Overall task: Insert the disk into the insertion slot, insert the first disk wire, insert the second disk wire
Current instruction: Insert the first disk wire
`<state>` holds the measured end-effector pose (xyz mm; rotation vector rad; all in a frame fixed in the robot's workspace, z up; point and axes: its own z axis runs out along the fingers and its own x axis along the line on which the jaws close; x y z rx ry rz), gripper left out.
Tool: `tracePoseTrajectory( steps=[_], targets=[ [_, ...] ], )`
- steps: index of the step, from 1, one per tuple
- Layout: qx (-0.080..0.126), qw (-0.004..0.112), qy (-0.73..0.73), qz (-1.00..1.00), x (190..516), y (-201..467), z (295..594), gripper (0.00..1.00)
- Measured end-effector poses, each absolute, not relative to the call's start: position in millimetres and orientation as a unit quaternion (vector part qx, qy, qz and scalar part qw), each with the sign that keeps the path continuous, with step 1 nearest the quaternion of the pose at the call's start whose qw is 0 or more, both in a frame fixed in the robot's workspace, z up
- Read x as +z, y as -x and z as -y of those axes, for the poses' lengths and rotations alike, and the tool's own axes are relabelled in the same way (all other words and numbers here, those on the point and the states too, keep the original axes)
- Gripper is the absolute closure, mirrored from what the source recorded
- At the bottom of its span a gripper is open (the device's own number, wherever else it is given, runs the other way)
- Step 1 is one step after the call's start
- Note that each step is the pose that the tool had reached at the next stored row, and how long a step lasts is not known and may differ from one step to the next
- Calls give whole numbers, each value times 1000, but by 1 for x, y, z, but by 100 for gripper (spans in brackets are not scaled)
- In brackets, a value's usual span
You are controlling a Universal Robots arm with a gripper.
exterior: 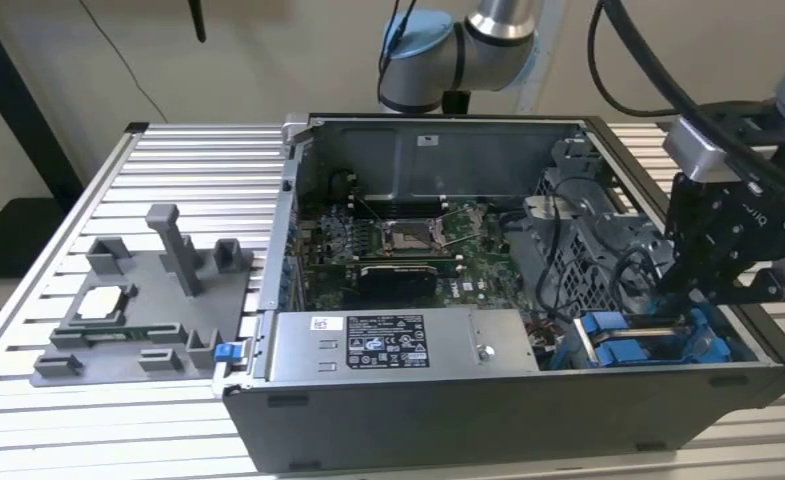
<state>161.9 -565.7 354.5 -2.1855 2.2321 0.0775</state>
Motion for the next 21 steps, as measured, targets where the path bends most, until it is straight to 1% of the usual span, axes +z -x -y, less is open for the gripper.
tracePoseTrajectory(
  steps=[5,21],
  targets=[
    [25,8,699,-714,369,-162,564,0],
    [23,10,700,-714,374,-174,564,0]
  ],
)
